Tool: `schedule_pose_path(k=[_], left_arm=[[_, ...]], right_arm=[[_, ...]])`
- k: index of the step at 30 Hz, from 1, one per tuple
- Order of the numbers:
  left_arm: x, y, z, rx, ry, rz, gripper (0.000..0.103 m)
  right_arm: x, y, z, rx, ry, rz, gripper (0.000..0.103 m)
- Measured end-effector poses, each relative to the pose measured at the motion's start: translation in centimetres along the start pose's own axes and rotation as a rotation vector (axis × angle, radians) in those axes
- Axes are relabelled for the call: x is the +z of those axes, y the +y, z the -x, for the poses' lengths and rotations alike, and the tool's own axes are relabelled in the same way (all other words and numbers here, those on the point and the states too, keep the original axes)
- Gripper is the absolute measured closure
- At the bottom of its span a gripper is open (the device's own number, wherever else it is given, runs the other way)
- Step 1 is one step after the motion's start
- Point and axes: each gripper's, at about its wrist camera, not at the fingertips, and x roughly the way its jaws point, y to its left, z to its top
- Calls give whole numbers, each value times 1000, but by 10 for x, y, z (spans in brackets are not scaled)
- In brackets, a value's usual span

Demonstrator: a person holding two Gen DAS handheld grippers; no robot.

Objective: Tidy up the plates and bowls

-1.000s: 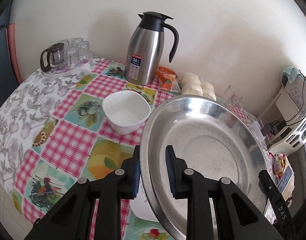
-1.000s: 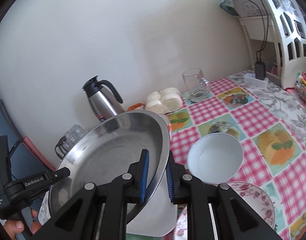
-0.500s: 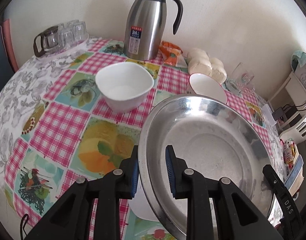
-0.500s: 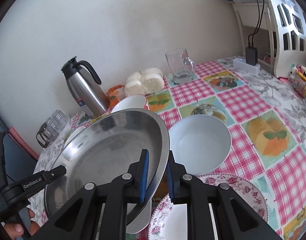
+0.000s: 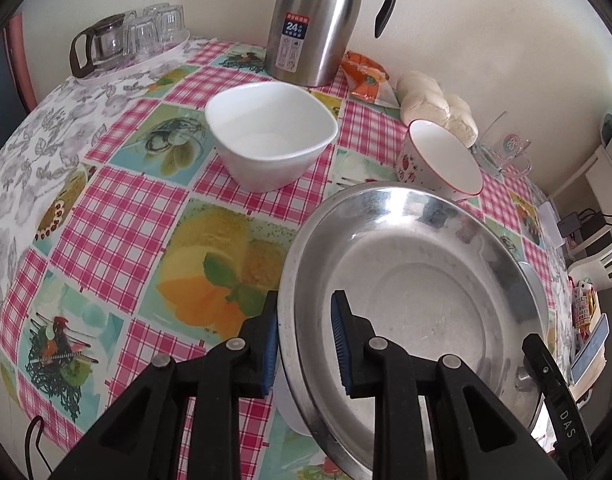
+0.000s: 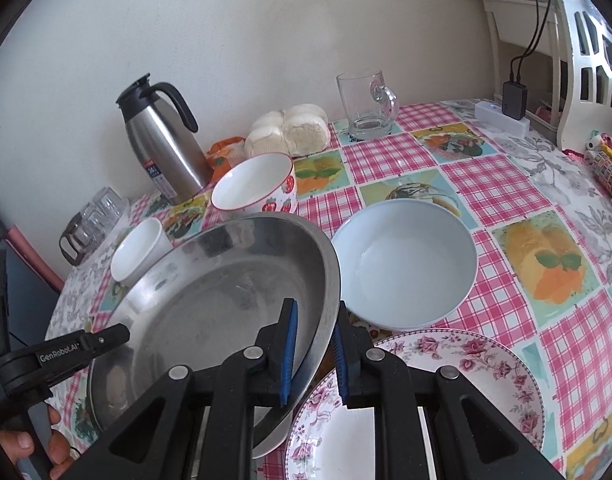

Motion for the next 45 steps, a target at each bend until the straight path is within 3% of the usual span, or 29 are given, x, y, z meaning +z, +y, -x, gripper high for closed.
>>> schedule_pose_path(k=[22,38,45], left_arm=[[-4,11,-17,83,101,22,79],[-5,18,-17,45,135,86,76],[-1,23,-10,45,113,118,76]], right_arm=[[-18,9,-27,-39,140,80,84],[-19,12,-28,-53,157,87,84],[-18,10,-25,-55,144,72,83]])
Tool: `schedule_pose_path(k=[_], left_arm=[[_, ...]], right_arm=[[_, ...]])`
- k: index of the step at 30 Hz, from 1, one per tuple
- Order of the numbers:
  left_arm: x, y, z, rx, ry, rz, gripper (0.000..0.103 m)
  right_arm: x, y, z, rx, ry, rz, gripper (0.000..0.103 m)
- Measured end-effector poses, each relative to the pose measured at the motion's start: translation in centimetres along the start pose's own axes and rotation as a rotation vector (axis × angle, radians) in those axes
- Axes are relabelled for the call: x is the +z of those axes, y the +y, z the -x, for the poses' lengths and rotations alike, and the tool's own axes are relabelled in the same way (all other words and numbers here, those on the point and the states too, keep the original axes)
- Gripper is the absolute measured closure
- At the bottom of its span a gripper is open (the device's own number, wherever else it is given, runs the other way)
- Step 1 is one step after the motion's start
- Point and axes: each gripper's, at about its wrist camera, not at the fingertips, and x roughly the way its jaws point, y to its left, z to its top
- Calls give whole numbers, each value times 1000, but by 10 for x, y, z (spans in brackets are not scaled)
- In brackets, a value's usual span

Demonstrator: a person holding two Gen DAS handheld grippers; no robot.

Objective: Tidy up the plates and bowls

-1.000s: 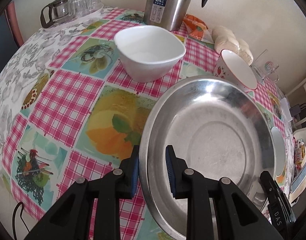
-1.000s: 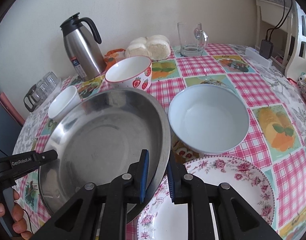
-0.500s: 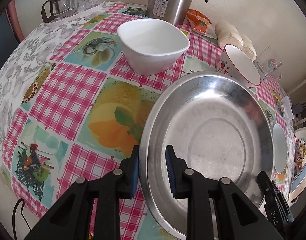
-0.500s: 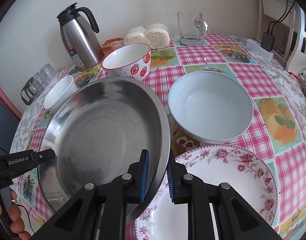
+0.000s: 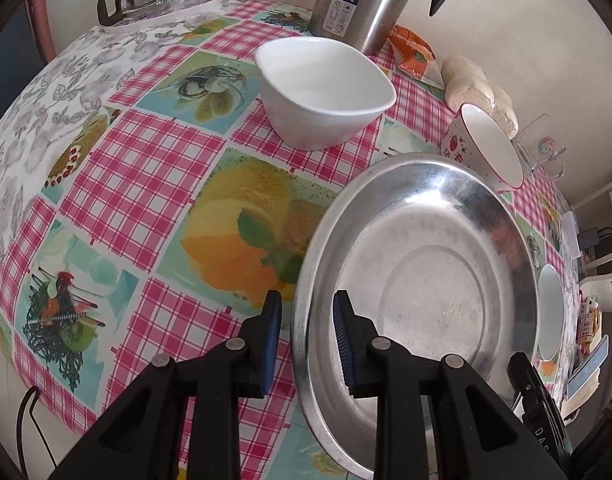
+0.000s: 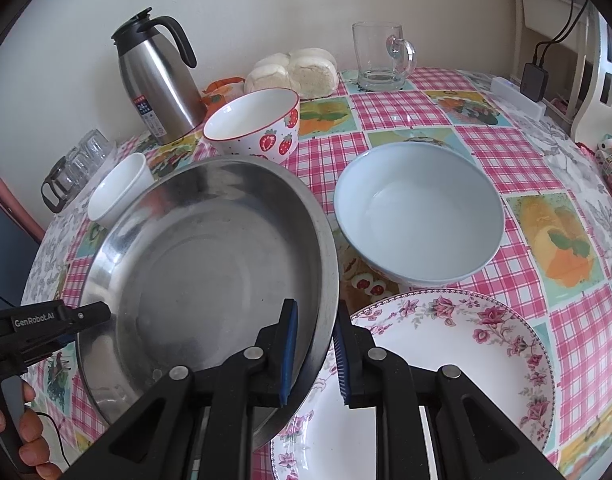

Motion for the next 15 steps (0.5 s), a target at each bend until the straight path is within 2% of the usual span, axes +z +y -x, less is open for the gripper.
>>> schedule_pose_path(k=[5,11,13,15], left_arm=[[1,5,8,-3,-27,24,76],[4,11,22,12,-96,53,75],[4,11,25,22,-107,55,72],[4,11,26,27,-111,54,66]], right_arm=[[2,-4,8,13,-35,-34,82],[7,-6,22,-7,-113,-52,82],[9,-6,25,-2,-130,-54,79],[10,-5,26,-4,-139,-46,71]])
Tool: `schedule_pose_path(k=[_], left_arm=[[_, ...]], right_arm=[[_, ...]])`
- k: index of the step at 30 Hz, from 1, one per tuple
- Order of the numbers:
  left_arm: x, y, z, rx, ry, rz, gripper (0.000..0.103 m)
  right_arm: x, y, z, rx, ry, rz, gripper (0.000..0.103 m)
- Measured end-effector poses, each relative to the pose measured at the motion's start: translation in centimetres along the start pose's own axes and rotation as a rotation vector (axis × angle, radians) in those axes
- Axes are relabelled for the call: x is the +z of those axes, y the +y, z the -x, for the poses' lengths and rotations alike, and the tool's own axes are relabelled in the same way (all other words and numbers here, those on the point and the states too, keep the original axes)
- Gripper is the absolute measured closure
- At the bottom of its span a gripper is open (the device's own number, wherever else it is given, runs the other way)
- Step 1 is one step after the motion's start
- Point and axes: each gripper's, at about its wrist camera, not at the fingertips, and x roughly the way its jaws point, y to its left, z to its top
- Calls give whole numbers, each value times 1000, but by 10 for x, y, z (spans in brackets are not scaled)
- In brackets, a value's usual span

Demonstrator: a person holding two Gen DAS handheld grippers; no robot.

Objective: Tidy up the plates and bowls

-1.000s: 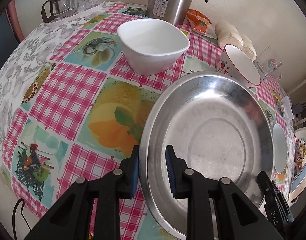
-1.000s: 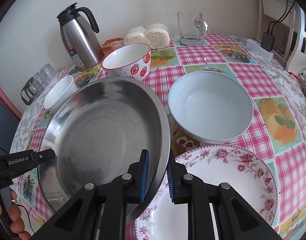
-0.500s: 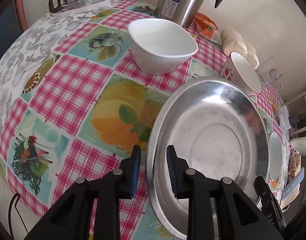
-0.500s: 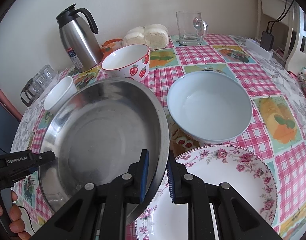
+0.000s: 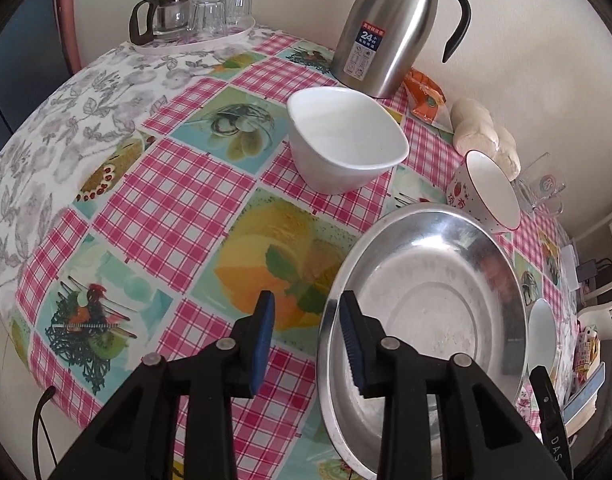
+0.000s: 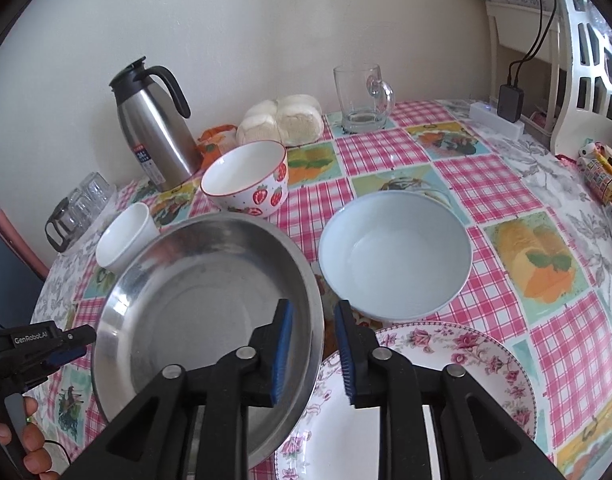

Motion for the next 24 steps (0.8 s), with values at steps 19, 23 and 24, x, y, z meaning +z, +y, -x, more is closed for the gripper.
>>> schedule_pose_path(k=[19,23,24], left_arm=[[-6,-24,15,85,-139,-149,5],[-7,-28,26,28,-189,-145,3],[-8,-30,30,17,-207,-148,3]], right_arm=[[-1,10,2,-7,-22,88,0],[-1,8,3,-9,-20,95,0],[-1,7,4,-15,-22,99,0]])
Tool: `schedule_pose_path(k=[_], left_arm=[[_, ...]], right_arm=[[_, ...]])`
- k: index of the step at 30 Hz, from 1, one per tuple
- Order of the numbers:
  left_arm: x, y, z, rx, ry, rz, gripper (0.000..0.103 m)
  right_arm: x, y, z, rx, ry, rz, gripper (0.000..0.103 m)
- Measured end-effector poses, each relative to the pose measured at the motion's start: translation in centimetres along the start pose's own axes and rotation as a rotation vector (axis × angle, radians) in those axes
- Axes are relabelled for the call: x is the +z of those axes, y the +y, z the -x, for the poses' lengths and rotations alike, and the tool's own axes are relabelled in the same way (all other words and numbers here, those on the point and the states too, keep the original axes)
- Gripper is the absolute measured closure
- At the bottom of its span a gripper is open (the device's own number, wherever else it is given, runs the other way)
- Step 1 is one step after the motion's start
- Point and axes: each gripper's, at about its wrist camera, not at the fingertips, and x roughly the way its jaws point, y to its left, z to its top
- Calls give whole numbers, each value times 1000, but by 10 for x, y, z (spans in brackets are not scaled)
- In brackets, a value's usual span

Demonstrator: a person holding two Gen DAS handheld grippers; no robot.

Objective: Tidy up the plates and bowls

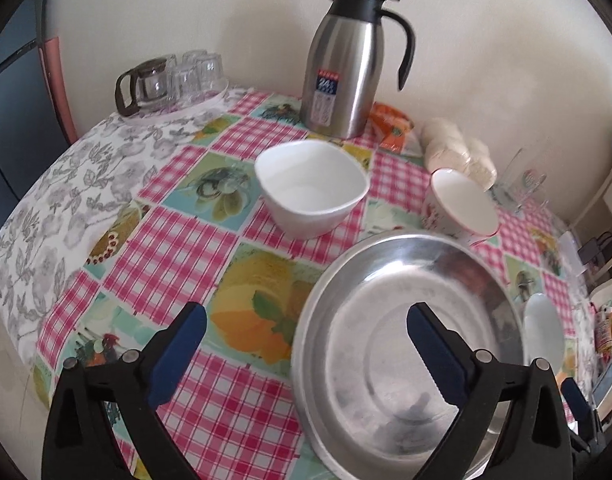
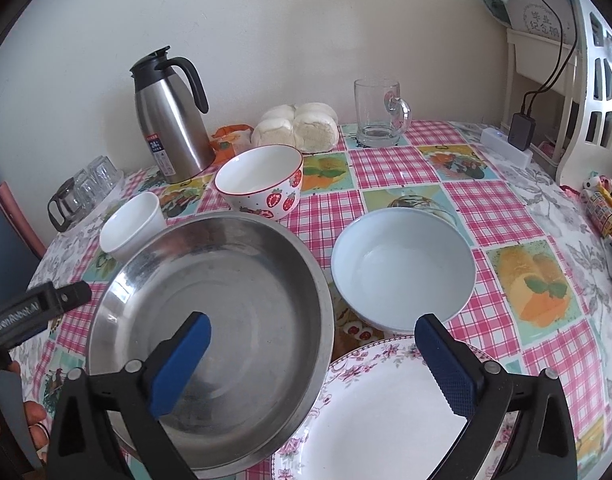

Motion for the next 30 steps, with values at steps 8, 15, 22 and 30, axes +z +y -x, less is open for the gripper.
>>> schedule_pose_path(k=[8,15,22,30], left_arm=[[1,-22,37,-247,-138,-6,2],[-16,-74,57,-395,-66,-142,2],[-51,-114,61,-507,120,-215,3],[-93,-141,50,-540,307,-280,3]], right_arm=[[9,-19,28,-106,-108,-22,0],[10,-73,50,-171,-106,-187,0],[-6,-117,46,-233,11,-345,0],[-31,-145,23,-203,186,-466,16]])
